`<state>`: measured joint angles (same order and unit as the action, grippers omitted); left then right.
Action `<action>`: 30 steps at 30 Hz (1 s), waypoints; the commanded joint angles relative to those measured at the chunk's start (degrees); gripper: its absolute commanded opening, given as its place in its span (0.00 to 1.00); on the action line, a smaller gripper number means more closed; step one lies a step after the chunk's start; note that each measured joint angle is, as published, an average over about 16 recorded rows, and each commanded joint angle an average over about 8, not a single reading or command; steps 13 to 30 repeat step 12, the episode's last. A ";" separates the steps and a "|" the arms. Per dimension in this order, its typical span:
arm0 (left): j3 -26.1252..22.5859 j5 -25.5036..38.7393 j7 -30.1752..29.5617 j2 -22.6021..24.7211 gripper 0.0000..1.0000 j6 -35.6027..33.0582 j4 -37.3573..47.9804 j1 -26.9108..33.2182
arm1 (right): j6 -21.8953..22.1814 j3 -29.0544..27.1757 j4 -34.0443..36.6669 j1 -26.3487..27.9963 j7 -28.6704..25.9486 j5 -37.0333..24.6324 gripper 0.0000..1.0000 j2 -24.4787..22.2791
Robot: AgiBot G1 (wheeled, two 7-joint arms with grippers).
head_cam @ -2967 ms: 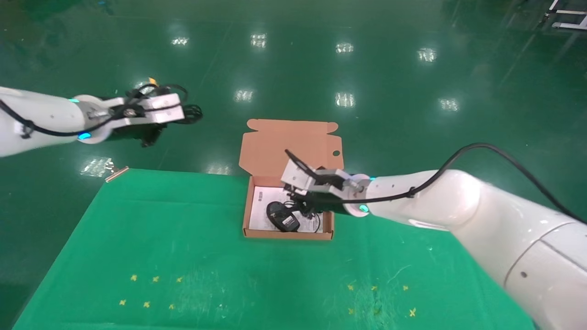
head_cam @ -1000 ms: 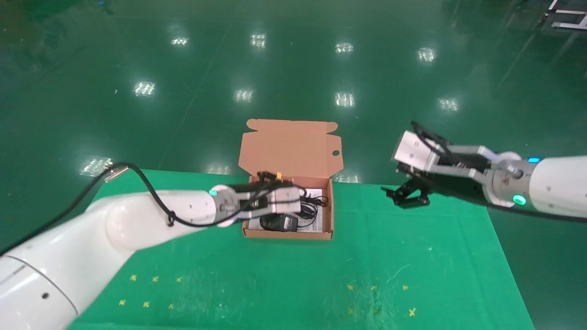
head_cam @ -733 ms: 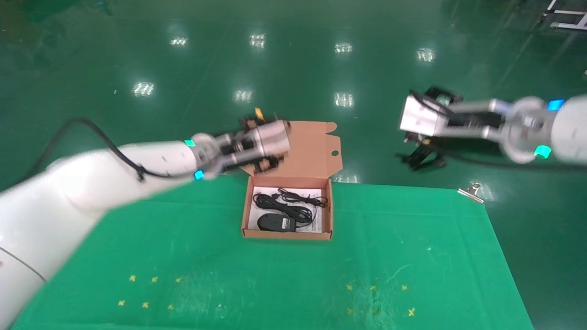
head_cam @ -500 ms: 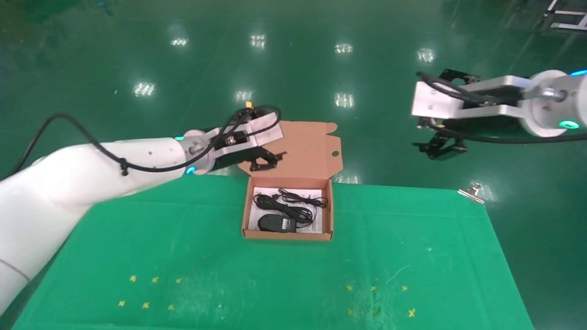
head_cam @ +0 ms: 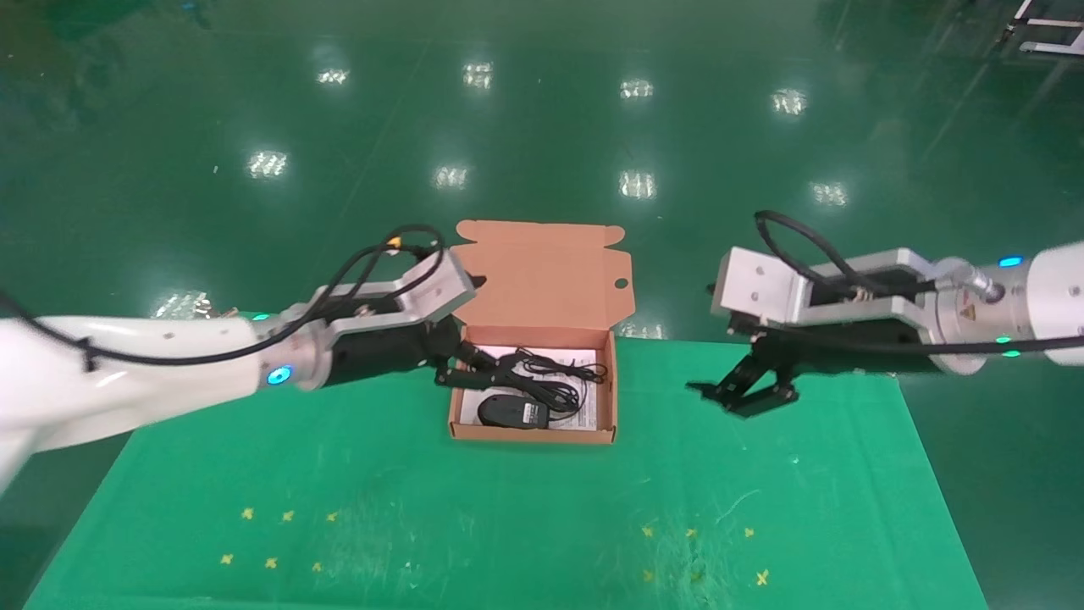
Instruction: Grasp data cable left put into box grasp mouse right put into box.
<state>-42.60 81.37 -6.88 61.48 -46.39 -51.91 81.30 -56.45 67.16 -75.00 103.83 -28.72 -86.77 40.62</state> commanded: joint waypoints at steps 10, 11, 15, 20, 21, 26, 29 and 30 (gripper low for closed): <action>5.90 -8.77 -0.86 -5.88 1.00 -8.73 -4.81 -4.38 | -6.01 -10.51 0.29 -8.68 3.69 9.23 1.00 -1.15; 6.18 -9.19 -0.90 -6.15 1.00 -9.14 -5.04 -4.59 | -6.29 -11.01 0.31 -9.10 3.87 9.67 1.00 -1.20; 6.47 -9.61 -0.94 -6.44 1.00 -9.56 -5.27 -4.80 | -6.58 -11.51 0.32 -9.51 4.05 10.11 1.00 -1.26; 6.47 -9.61 -0.94 -6.44 1.00 -9.56 -5.27 -4.80 | -6.58 -11.51 0.32 -9.51 4.05 10.11 1.00 -1.26; 6.47 -9.61 -0.94 -6.44 1.00 -9.56 -5.27 -4.80 | -6.58 -11.51 0.32 -9.51 4.05 10.11 1.00 -1.26; 6.47 -9.61 -0.94 -6.44 1.00 -9.56 -5.27 -4.80 | -6.58 -11.51 0.32 -9.51 4.05 10.11 1.00 -1.26; 6.47 -9.61 -0.94 -6.44 1.00 -9.56 -5.27 -4.80 | -6.58 -11.51 0.32 -9.51 4.05 10.11 1.00 -1.26; 6.47 -9.61 -0.94 -6.44 1.00 -9.56 -5.27 -4.80 | -6.58 -11.51 0.32 -9.51 4.05 10.11 1.00 -1.26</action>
